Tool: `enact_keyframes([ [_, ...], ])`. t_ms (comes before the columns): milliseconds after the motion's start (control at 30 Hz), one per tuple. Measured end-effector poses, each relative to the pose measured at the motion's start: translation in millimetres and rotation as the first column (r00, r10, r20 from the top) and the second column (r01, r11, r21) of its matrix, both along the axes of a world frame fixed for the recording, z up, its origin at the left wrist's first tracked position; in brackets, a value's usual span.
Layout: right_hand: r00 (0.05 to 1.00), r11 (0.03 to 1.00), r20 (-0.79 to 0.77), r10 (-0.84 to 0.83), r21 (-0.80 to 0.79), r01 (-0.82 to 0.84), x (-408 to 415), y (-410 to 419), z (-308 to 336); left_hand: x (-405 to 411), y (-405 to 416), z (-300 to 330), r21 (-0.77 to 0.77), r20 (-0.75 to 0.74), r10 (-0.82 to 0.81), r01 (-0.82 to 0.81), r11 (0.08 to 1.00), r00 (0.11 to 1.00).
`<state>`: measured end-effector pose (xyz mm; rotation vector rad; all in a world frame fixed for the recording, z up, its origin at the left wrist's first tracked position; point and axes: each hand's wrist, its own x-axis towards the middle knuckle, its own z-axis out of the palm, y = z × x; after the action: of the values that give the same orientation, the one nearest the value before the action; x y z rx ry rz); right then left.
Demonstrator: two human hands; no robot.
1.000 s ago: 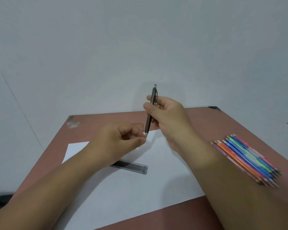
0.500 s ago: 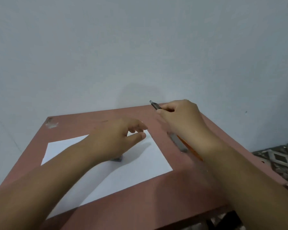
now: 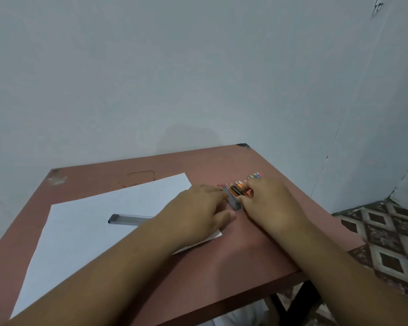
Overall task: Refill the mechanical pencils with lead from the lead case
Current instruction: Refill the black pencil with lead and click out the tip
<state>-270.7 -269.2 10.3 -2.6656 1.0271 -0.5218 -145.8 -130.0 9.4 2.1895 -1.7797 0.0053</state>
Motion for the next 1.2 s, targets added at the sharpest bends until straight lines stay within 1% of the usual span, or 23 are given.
enact_keyframes([
  [67,0.998,1.000,0.057,0.014,0.005,-0.014,0,2,-1,0,-3,-3,0.009,0.040,-0.012,0.012,1.000,0.999],
  [133,0.998,1.000,0.064,0.024,-0.015,-0.023,0,3,-2,1,-5,-8,0.030,0.063,-0.009,0.007,1.000,0.998],
  [267,0.999,0.992,-0.019,0.026,-0.124,-0.028,2,4,-7,5,-7,-14,0.014,0.061,0.001,-0.002,1.000,0.998],
  [400,0.997,0.989,-0.077,-0.025,-0.148,0.013,2,9,-10,4,-7,-13,-0.010,0.071,-0.004,0.005,1.000,0.997],
  [467,0.999,0.988,-0.039,-0.020,-0.151,0.014,2,9,-12,4,-6,-11,-0.028,0.050,-0.005,0.006,1.000,0.999],
  [533,0.998,0.989,0.057,-0.018,-0.144,0.026,0,6,-10,4,-5,-9,-0.031,0.031,0.006,-0.005,1.000,0.999],
  [567,0.996,0.989,0.076,-0.034,-0.141,0.045,-3,3,-8,4,-5,-7,-0.020,0.032,0.013,-0.013,1.000,0.999],
  [700,0.984,0.977,-0.097,-0.152,-0.166,0.134,-15,-11,3,4,-5,-3,0.006,0.068,0.021,-0.022,1.000,0.997],
  [767,0.987,0.987,-0.100,-0.129,-0.107,0.118,-18,-19,2,3,-6,-1,0.008,0.071,0.021,-0.022,1.000,0.997],
  [867,0.997,0.998,-0.053,-0.062,0.011,0.062,-20,-25,-3,2,-8,1,0.003,0.077,0.021,-0.021,1.000,0.997],
  [967,0.999,0.999,-0.047,-0.020,0.027,0.021,-21,-28,-7,1,-10,1,0.004,0.076,0.024,-0.025,1.000,0.997],
  [1100,0.991,0.998,-0.132,0.009,0.064,-0.001,-19,-28,-13,3,-10,-4,0.007,0.087,0.024,-0.025,1.000,0.996],
  [1200,0.991,0.998,-0.132,0.017,0.066,-0.008,-17,-31,-16,8,-10,-7,0.011,0.095,0.027,-0.028,1.000,0.995],
])
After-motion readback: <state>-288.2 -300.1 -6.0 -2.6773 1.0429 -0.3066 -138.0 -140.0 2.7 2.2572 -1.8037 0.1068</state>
